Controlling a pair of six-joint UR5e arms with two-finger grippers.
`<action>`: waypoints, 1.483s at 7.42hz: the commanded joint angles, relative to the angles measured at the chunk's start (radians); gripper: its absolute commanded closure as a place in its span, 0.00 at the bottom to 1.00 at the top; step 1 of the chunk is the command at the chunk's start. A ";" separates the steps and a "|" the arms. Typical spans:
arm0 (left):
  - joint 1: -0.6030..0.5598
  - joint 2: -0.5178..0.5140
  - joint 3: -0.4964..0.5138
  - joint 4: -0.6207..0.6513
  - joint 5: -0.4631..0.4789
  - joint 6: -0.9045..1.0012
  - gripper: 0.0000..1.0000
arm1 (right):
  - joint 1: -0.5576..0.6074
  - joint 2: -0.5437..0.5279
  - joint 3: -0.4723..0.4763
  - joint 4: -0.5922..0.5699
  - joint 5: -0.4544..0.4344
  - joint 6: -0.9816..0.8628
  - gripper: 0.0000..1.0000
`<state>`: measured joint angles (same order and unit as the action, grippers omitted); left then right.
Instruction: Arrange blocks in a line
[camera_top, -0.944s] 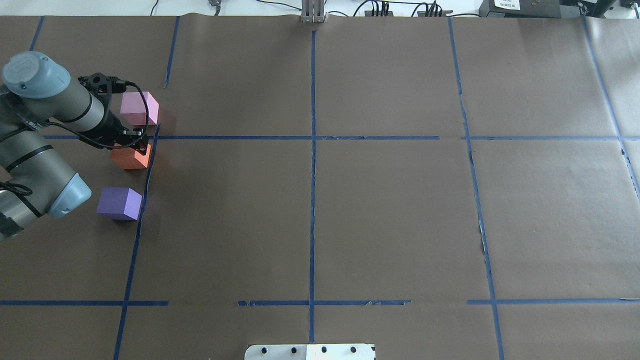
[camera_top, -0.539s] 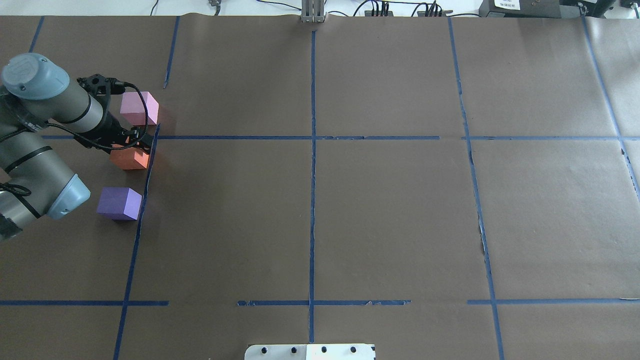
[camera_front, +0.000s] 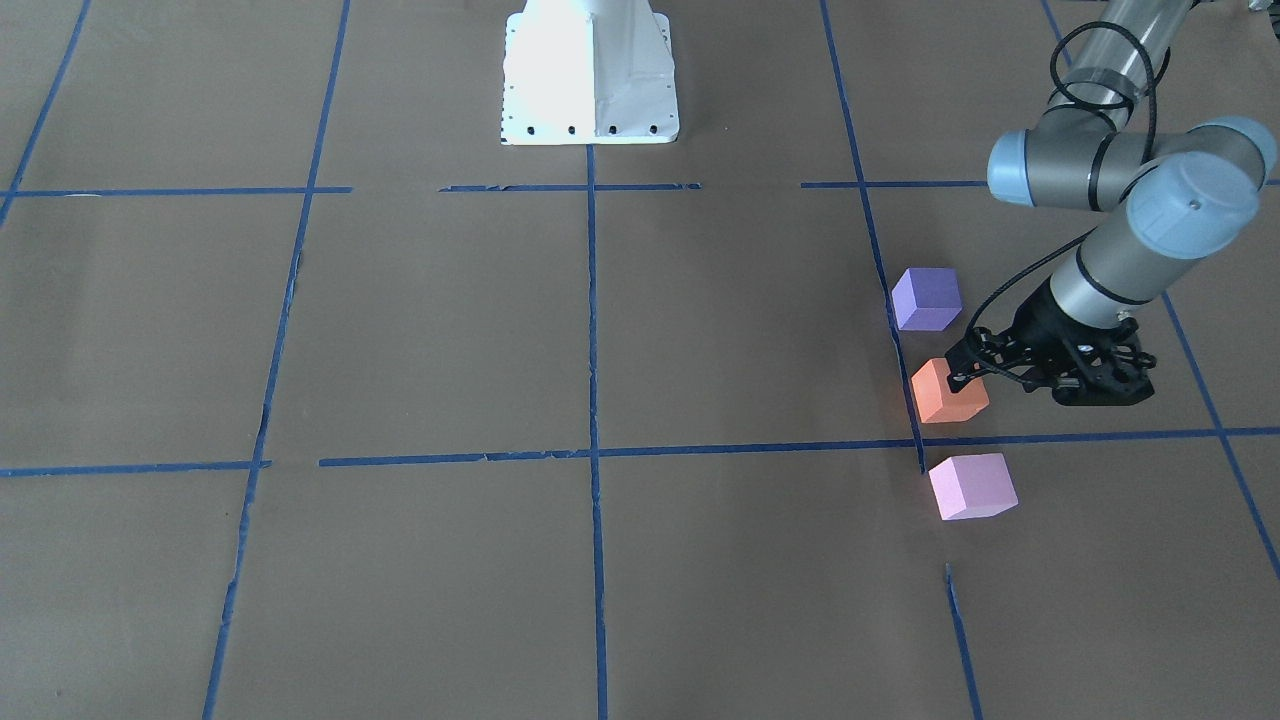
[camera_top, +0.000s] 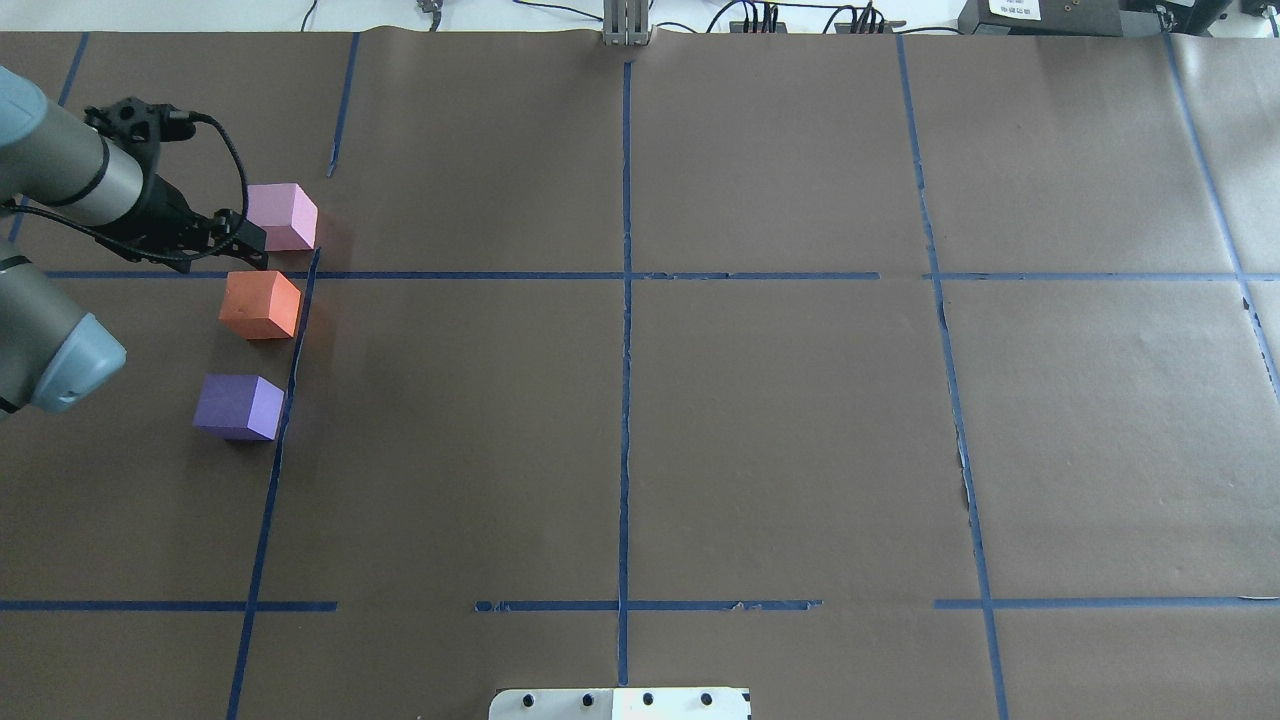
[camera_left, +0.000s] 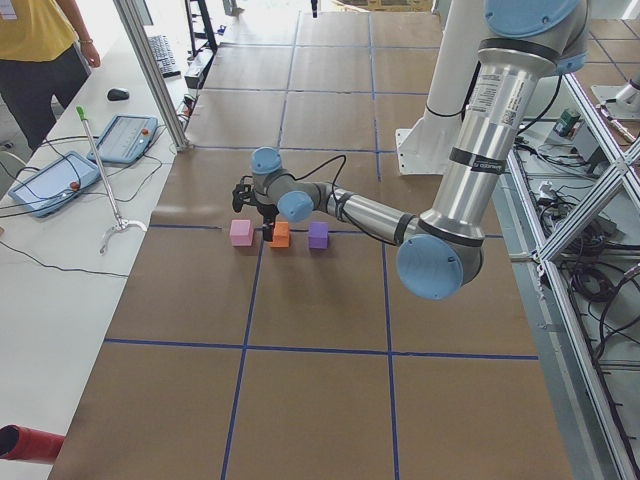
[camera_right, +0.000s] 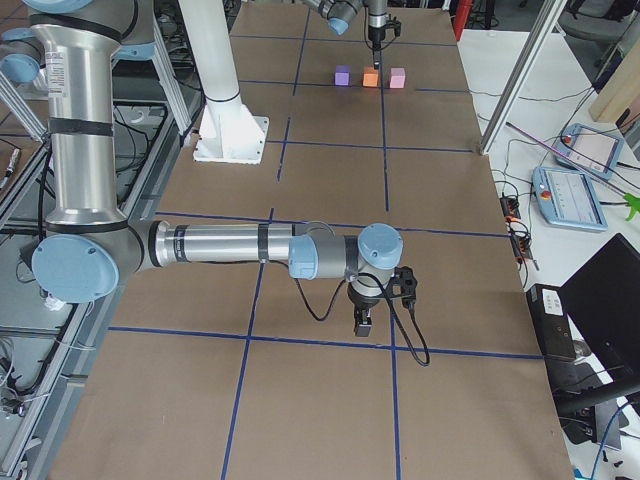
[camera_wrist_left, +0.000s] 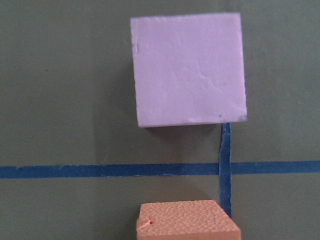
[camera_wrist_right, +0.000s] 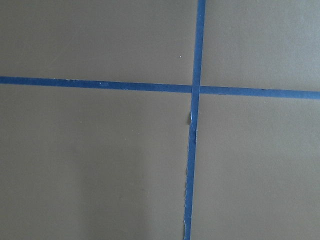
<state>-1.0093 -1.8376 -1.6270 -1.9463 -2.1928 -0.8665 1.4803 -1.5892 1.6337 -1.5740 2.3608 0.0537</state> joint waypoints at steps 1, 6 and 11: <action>-0.116 0.020 -0.165 0.135 -0.019 0.003 0.00 | 0.000 0.000 0.000 0.000 0.000 0.000 0.00; -0.534 0.031 -0.018 0.406 -0.100 0.851 0.00 | 0.000 0.000 0.000 0.000 0.000 0.000 0.00; -0.644 0.113 0.105 0.405 -0.104 0.985 0.00 | 0.000 0.000 0.000 0.000 0.000 0.000 0.00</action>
<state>-1.6493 -1.7509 -1.5244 -1.5397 -2.2935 0.1146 1.4803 -1.5892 1.6337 -1.5743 2.3608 0.0536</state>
